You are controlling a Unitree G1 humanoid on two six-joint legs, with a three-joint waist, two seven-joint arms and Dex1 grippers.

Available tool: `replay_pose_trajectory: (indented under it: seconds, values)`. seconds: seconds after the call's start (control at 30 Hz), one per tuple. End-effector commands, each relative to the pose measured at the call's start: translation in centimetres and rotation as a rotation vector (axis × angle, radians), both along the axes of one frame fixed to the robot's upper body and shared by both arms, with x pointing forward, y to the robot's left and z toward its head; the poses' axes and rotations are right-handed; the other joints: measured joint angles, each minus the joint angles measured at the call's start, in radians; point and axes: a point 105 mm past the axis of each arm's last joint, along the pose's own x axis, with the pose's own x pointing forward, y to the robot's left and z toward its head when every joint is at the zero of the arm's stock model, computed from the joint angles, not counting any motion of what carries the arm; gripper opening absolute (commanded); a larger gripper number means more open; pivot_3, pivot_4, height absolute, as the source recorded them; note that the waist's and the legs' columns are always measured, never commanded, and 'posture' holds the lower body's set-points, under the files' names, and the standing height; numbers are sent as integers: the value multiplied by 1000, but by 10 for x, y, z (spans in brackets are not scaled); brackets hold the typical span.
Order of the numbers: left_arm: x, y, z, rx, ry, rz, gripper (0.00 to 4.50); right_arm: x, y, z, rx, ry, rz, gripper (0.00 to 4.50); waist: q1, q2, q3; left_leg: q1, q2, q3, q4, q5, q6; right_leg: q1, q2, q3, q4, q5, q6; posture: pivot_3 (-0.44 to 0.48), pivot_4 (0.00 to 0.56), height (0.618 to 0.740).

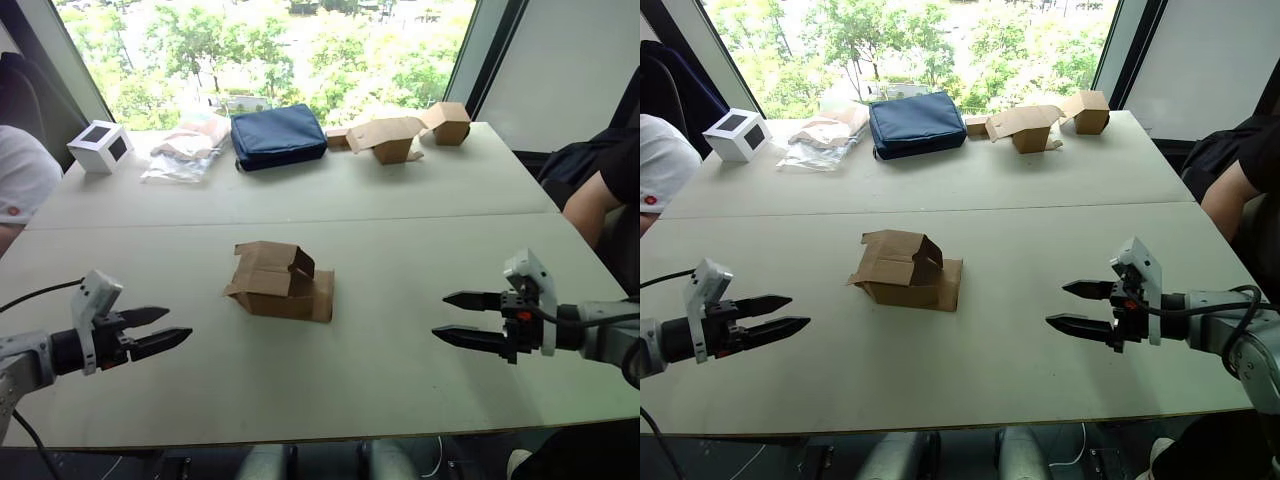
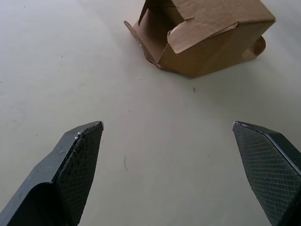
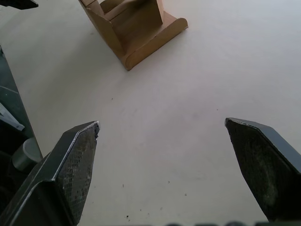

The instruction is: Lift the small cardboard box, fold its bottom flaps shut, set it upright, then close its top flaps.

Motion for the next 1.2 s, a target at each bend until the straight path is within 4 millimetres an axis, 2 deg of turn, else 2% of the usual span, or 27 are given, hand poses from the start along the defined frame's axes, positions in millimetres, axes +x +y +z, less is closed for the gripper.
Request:
replay_pose_trajectory:
  seconds: [0.03, 0.5, 0.83, 0.97, 1.07, 1.2]
  values:
    - [2, 3, 10, 5, -39, 5, 4498, 3, 3, 9, 11, -46, 11, 4481, 0, 0, 0, 0, 0, 0, 0, 0, 0, 0, 0, 0, 0, 0, 0, 0, 150, 740]
    - [0, 3, 14, -20, -45, 2, 4498, 7, 6, 10, 20, -81, 7, 4481, 0, 0, 0, 0, 0, 0, 0, 0, 0, 0, 0, 0, 0, 0, 0, 0, 150, 740]
    - [13, 12, 18, 22, -72, 76, 4498, 15, 5, 13, -11, -130, -13, 4481, 0, 0, 0, 0, 0, 0, 0, 0, 0, 0, 0, 0, 0, 1, 1, 0, 150, 740]
    - [13, 13, 19, -76, 36, 58, 4498, 14, 6, 16, -23, -169, -18, 4481, -1, 0, 0, 0, 0, 0, 0, 0, 0, 0, 0, 0, 0, 1, 2, 0, 150, 740]
    - [12, 9, 24, -199, 143, 7, 4498, 9, 16, 20, -47, -209, 8, 4481, -1, 0, 0, 0, 0, 0, 0, 0, 0, 0, 1, -1, 1, 1, 2, 0, 150, 740]
    - [33, -7, 36, -408, 220, -63, 4498, -3, 48, 38, -31, -294, 94, 4481, 5, 0, 0, 0, 0, -1, 1, 0, 0, 0, 1, -2, 1, 1, 2, 0, 150, 740]
